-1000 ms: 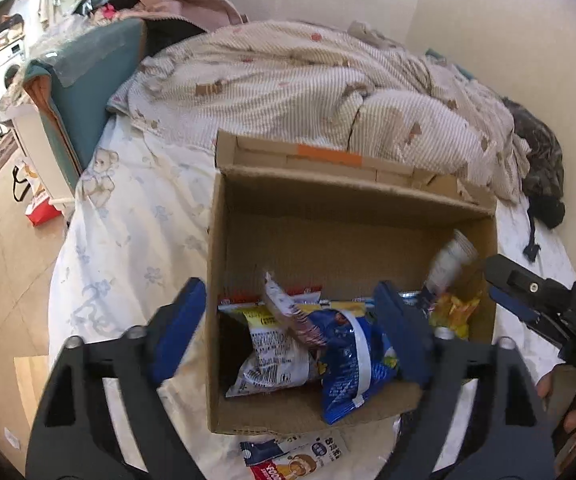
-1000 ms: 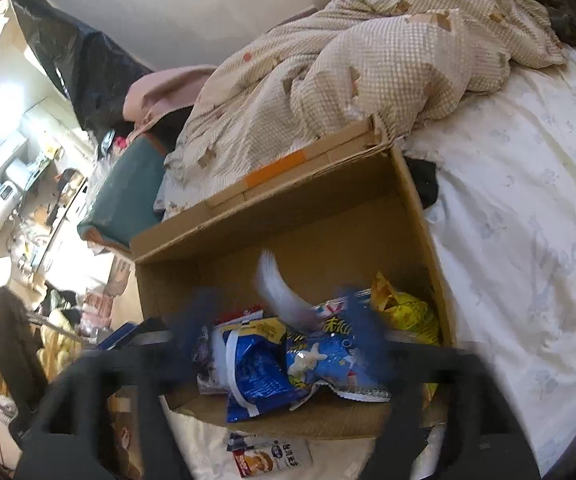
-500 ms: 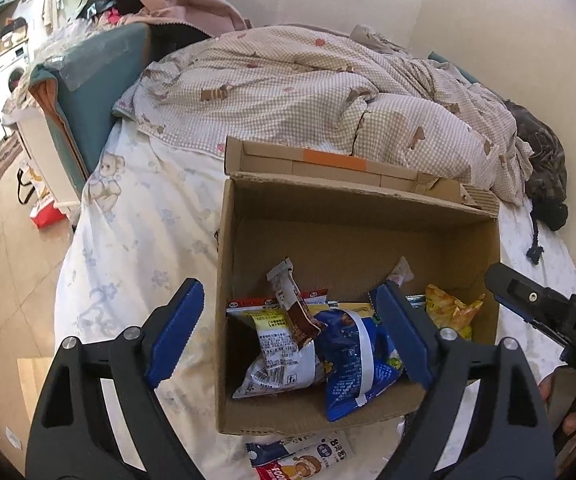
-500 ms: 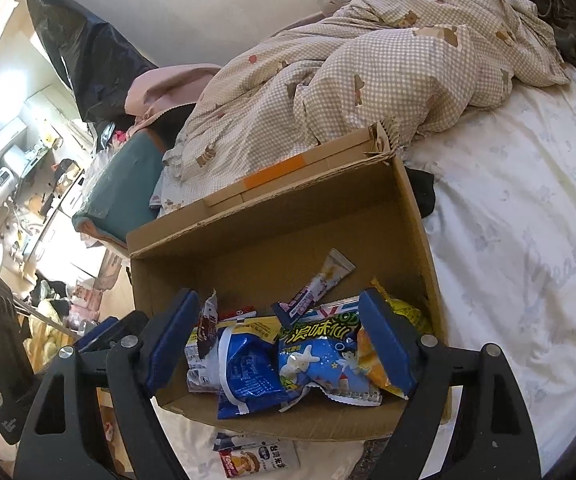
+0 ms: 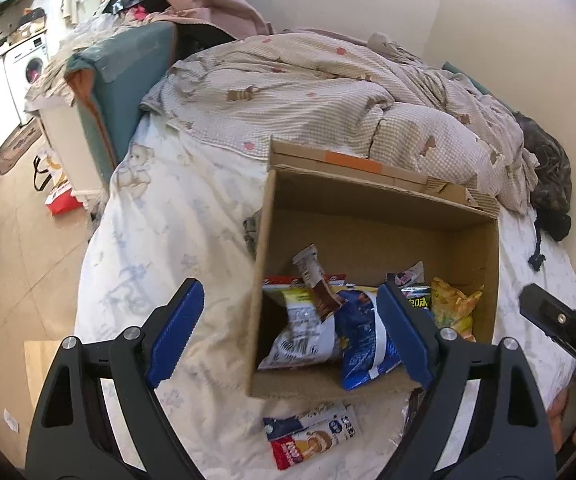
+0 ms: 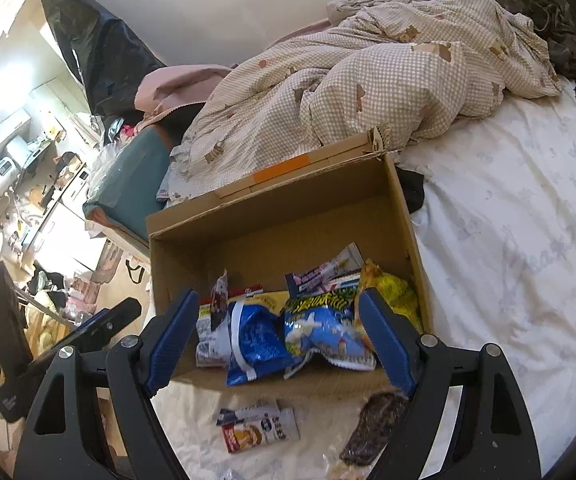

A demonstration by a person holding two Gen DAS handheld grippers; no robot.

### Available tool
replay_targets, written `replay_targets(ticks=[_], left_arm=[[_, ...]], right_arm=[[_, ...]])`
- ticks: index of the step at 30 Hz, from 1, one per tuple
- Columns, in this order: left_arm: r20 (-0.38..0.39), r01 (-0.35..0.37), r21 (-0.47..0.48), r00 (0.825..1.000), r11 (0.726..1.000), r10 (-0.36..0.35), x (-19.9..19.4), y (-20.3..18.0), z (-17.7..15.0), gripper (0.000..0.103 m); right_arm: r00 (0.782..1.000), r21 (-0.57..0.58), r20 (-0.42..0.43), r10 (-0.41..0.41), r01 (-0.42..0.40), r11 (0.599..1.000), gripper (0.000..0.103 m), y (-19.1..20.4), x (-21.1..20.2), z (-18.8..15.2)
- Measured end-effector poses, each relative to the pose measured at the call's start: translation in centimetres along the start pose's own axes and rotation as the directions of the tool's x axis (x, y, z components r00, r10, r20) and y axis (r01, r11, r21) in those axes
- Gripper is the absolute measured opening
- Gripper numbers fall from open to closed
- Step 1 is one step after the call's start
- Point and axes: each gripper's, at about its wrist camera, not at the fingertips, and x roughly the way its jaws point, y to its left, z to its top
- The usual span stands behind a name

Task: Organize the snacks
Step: 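Withdraw both grippers from the box toward the snacks on the sheet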

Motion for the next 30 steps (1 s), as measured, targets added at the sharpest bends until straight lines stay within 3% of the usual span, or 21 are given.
replay_targets(ticks=[9, 14, 30], left_arm=[[-0.027, -0.004, -0.028, 1.000, 1.000, 0.004, -2.3, 1.5, -2.6, 0.087], [0.012, -0.091, -0.035, 0.996, 0.995, 0.091, -4.0, 2.3, -4.0, 0.087], [-0.158, -0.101, -0.133, 0.984, 0.986, 0.080, -4.2, 4.6, -9.6, 0.087]], right_arm=[[0.998, -0.006, -0.038, -0.052, 0.051, 0.999, 0.085, -0.2, -2.8, -3.6], [0.996, 0.027, -0.062, -0.066, 0.068, 0.997, 0.085, -1.0, -3.7, -5.3], [0.983, 0.003, -0.135, -0.125, 0.126, 0.992, 0.085, -1.6, -4.8, -9.0]])
